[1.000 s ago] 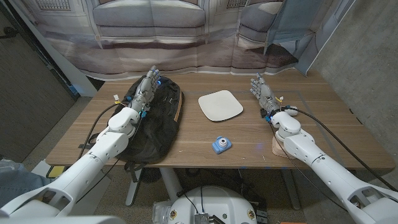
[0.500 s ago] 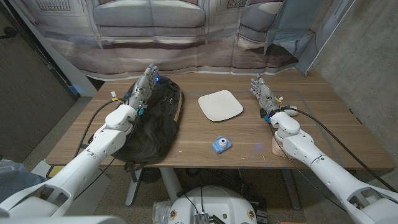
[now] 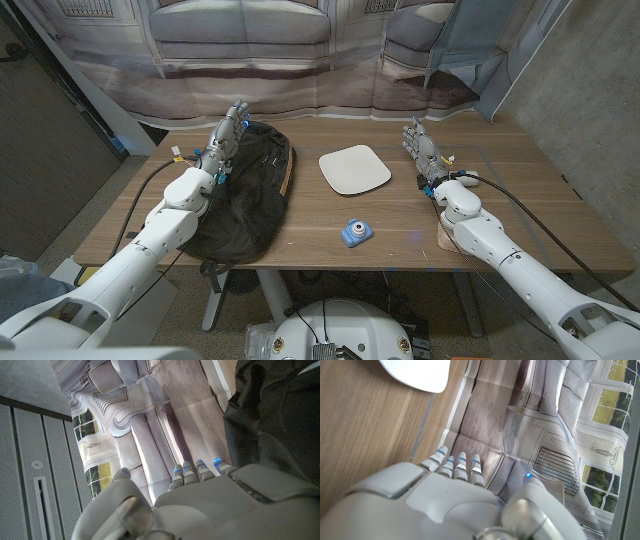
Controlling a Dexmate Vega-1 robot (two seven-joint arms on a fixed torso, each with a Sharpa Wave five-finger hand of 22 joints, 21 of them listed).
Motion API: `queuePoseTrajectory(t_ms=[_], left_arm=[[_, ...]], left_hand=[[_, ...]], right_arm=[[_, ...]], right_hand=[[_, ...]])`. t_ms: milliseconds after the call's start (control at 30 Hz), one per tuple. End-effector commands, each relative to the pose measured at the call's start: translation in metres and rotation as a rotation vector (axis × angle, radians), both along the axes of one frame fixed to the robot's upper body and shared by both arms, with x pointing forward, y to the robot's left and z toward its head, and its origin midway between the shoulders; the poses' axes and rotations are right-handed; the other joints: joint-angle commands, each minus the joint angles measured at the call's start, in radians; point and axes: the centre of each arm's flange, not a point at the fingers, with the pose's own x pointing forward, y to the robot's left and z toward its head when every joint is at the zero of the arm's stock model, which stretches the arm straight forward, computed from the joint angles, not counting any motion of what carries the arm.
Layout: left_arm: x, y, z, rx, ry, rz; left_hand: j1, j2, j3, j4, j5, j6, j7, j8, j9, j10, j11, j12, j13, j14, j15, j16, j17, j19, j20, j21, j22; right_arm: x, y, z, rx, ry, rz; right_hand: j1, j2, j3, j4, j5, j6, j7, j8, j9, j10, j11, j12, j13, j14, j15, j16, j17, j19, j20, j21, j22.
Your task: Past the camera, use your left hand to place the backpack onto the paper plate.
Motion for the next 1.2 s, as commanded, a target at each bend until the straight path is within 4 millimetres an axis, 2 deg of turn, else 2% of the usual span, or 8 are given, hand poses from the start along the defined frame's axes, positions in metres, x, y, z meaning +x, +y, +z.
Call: queuePoseTrajectory(t_ms=[33, 467, 1200], left_arm=[[-0.004, 0.013, 0.004, 0.033, -0.028, 0.049], [-0.009, 0.024, 0.006, 0.065, -0.036, 0.111], [-0.014, 0.025, 0.014, 0.136, -0.078, 0.237]], left_hand=[[0.014, 0.002, -0.001, -0.008, 0.010, 0.008, 0.000, 0.009, 0.003, 0.017, -0.005, 0.006, 0.004, 0.008, 0.000, 0.004, 0.002, 0.004, -0.004, 0.009, 0.003], [0.019, 0.002, -0.003, -0.011, 0.013, 0.017, 0.000, 0.009, 0.003, 0.026, -0.004, 0.005, 0.004, 0.020, -0.001, 0.005, 0.002, 0.008, -0.006, 0.008, 0.002], [0.031, 0.002, -0.008, -0.017, 0.021, 0.043, -0.008, 0.012, 0.004, 0.057, -0.014, 0.009, 0.004, 0.050, -0.011, 0.007, 0.002, 0.014, -0.009, 0.007, 0.001]], right_arm=[[-0.001, 0.006, 0.000, 0.006, -0.006, 0.000], [0.000, 0.009, -0.001, 0.015, -0.003, 0.001], [-0.006, 0.007, 0.002, 0.006, -0.021, -0.006]], right_hand=[[0.013, 0.002, 0.003, -0.005, -0.005, 0.005, 0.000, -0.006, 0.004, 0.007, 0.001, 0.000, 0.003, 0.008, 0.005, -0.001, 0.005, 0.013, -0.012, -0.001, 0.004], [0.013, 0.003, 0.001, -0.007, -0.006, 0.007, 0.000, -0.007, 0.004, 0.011, 0.002, -0.001, 0.003, 0.010, 0.005, -0.002, 0.005, 0.013, -0.011, -0.004, 0.004], [0.013, 0.004, -0.004, -0.008, -0.009, 0.010, 0.002, -0.008, 0.004, 0.016, 0.003, -0.002, 0.003, 0.014, 0.006, -0.003, 0.006, 0.016, -0.013, -0.009, 0.004]])
